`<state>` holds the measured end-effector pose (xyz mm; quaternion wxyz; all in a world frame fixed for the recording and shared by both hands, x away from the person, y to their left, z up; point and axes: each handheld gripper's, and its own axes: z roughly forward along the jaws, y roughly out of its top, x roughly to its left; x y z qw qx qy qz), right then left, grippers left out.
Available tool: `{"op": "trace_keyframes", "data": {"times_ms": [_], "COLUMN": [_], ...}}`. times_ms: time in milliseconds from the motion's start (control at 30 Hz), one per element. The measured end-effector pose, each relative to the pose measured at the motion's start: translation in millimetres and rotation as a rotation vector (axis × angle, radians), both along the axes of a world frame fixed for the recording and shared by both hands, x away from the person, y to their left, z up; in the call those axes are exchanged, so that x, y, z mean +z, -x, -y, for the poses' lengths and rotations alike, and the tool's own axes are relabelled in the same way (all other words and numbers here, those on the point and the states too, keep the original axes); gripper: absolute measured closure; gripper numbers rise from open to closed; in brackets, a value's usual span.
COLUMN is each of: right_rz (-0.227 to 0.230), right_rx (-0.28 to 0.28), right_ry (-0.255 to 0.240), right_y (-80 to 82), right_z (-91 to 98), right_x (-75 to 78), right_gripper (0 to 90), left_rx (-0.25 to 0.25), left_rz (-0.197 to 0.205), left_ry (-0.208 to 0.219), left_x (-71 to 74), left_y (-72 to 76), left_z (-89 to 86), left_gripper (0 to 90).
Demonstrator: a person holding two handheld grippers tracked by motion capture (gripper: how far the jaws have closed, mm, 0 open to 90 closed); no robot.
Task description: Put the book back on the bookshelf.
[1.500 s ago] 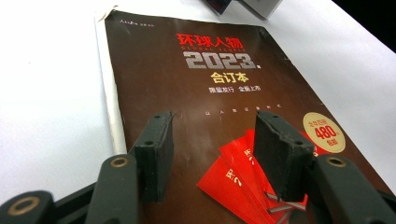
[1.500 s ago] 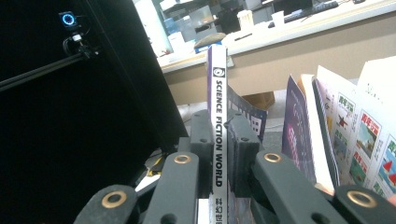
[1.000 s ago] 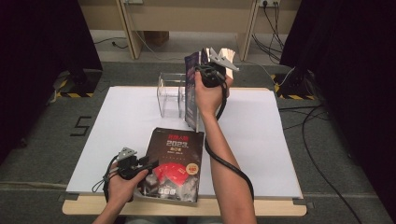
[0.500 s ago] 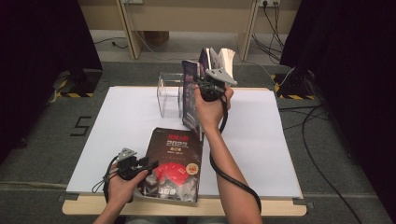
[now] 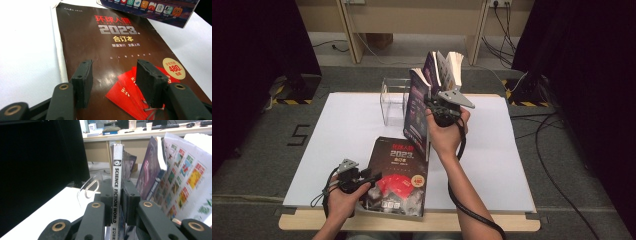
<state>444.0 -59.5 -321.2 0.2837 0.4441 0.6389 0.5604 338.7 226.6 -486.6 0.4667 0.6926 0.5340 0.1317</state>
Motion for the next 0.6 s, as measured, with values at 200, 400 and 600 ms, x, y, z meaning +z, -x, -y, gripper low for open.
{"op": "trace_keyframes", "data": {"times_ms": [200, 400, 600], "right_rz": [-0.038, -0.084, -0.109], "right_rx": [0.008, -0.007, -0.018], "right_ry": [0.012, 0.020, 0.009], "right_y": [9.4, 11.8, 8.7], "right_z": [8.8, 16.7, 20.5], "right_x": [-2.8, -7.1, -4.1], "right_gripper": [78.7, 76.5, 71.0], "left_rx": [-0.003, -0.003, -0.004], "left_rz": [0.001, -0.001, -0.001], "left_ry": [-0.001, 0.003, 0.005], "left_x": [-0.1, -0.2, 0.0], "left_y": [-0.1, 0.2, 0.4], "left_z": [0.8, 1.6, 2.1], "left_gripper": [47.1, 47.1, 47.2]}}
